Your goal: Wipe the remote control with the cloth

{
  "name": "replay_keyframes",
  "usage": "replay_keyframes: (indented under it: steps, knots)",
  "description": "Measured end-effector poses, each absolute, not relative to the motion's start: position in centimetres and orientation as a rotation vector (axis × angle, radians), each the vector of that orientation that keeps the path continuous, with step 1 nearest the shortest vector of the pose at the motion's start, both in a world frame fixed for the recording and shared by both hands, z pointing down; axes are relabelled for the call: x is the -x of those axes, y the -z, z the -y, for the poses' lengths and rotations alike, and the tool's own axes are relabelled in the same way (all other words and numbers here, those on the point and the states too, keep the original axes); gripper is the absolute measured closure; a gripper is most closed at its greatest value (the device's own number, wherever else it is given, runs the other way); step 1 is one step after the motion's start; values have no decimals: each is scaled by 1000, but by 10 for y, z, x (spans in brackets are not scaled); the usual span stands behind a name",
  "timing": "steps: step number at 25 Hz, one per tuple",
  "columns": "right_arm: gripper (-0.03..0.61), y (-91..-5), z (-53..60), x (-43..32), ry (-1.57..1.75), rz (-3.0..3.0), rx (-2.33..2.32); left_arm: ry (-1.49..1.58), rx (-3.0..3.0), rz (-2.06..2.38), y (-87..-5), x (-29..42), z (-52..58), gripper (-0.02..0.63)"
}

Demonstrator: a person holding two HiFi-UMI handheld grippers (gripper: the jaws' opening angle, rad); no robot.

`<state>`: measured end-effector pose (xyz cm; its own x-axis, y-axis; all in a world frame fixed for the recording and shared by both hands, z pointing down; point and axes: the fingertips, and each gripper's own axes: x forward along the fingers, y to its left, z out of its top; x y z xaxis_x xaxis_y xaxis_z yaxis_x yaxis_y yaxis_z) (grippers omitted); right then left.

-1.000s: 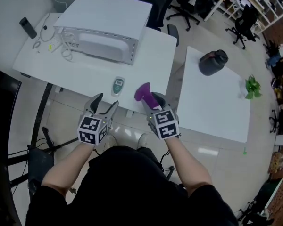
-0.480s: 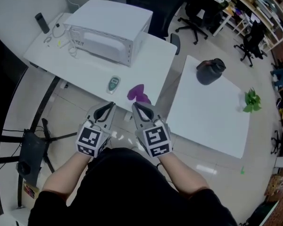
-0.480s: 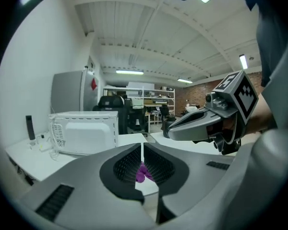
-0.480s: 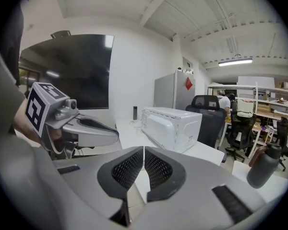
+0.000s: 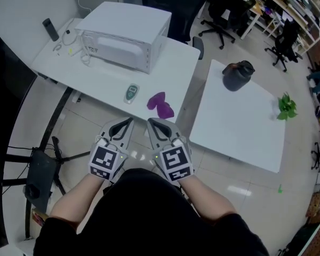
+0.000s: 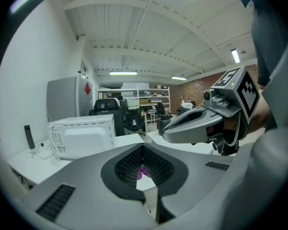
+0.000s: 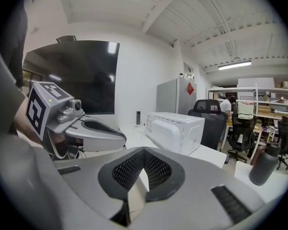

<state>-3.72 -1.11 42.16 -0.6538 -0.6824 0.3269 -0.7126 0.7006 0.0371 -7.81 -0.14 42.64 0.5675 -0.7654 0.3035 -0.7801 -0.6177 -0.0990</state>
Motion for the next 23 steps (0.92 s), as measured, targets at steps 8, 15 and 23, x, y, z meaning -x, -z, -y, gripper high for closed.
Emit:
replay_keyframes:
  steps: [8,15,23]
  knots:
    - [564,-420,-7,49,-132,2563,-1145,-490,-2782,1312,-422,89,-14,614]
    - [565,-417,-12,54,-115,2553,-1154,-471,-2792,1312,-418,93,-20,614]
    - [565,-415,-19,55,-108,2552,-1152,-471,-2795,1305,-419,90,-26,614]
